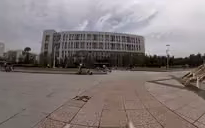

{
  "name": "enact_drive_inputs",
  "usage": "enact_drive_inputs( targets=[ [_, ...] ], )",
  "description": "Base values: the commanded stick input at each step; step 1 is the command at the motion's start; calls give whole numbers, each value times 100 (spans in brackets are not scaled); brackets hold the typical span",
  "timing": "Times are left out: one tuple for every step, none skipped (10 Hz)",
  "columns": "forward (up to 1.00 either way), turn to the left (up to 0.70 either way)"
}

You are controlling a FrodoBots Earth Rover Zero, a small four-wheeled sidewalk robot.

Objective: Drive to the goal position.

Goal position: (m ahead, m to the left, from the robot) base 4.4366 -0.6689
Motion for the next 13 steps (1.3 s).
enact_drive_inputs(
  targets=[
    [45,-27],
    [45,-27],
    [45,-27],
    [45,-27],
    [45,-27],
    [45,-27],
    [45,-27],
    [45,-15],
    [45,-1],
    [45,0],
    [45,0],
    [45,0],
    [45,0]
  ],
)
